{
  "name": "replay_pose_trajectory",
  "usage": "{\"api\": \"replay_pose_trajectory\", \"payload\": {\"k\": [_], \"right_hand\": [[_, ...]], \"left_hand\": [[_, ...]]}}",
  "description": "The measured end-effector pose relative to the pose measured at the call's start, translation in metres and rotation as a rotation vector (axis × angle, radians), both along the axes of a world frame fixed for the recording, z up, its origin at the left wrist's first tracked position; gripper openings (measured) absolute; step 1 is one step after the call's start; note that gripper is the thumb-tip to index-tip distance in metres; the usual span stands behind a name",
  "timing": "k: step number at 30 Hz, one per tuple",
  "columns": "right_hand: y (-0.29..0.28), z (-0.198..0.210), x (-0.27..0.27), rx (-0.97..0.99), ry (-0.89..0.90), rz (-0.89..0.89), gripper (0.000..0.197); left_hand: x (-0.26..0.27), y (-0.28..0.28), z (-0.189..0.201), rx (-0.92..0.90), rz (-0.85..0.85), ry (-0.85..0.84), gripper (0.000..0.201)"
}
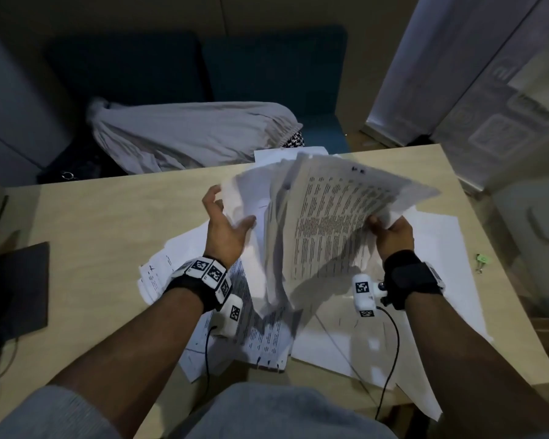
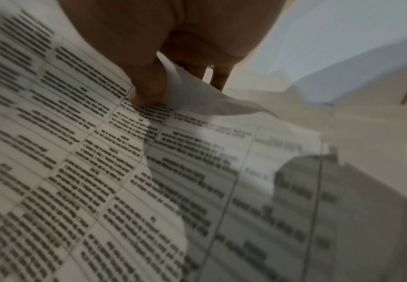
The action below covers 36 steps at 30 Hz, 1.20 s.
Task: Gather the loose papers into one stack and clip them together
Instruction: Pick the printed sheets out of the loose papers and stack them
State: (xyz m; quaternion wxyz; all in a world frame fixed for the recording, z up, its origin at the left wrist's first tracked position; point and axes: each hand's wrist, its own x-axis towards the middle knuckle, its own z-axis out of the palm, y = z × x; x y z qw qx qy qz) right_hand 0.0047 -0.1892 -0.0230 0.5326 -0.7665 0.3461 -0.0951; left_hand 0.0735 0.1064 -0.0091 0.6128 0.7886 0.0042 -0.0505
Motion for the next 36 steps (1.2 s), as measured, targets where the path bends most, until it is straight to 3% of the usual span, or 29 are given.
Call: {"api": "replay_pose_trajectory", "payload": {"k": [4,8,9,12,13,15,17,22,25,28,33,36], "right_hand": [[0.005,0.012,0.007,0.107,-0.016,0.019,0.027],[0.010,0.016,0.014,0.142,-0.081,0.001,0.031],[0.012,0.017,0.015,0.143,-0.093,-0.004,0.031],[0.014,0.017,0.018,0.153,-0.094,-0.051,0.030],[0.015,0.017,0.019,0.148,-0.089,-0.068,0.029],[0.015,0.018,0.020,0.110,-0.083,-0.058,0.029],[0.015,0.020,0.021,0.029,-0.083,-0.009,0.030],[0.017,0.024,0.023,-0.023,-0.039,0.062,0.034],[0.023,0.026,0.027,-0.042,-0.011,0.053,0.034],[0.032,0.032,0.032,0.028,-0.076,0.051,0.036],[0.042,0.040,0.034,0.062,-0.046,0.237,0.044],[0.045,0.047,0.035,0.143,-0.109,0.179,0.037]], "left_hand": [[-0.008,-0.011,0.002,0.027,-0.118,-0.182,0.066],[-0.015,-0.019,0.008,-0.111,-0.221,-0.021,0.030],[-0.018,-0.020,0.011,-0.181,-0.224,0.020,0.034],[-0.019,-0.023,0.018,-0.204,-0.216,0.051,0.078],[-0.018,-0.024,0.020,-0.163,-0.238,0.030,0.078],[-0.016,-0.030,0.028,-0.031,-0.292,-0.026,0.054],[-0.010,-0.035,0.029,0.056,-0.231,-0.042,0.035],[-0.001,-0.035,0.031,-0.142,-0.152,0.050,0.037],[0.001,-0.031,0.030,-0.129,-0.200,0.061,0.038],[0.001,-0.029,0.031,-0.051,-0.261,0.081,0.052],[-0.001,-0.027,0.041,-0.051,-0.180,0.008,0.037],[0.000,-0.027,0.048,-0.113,-0.182,-0.061,0.034]]}}
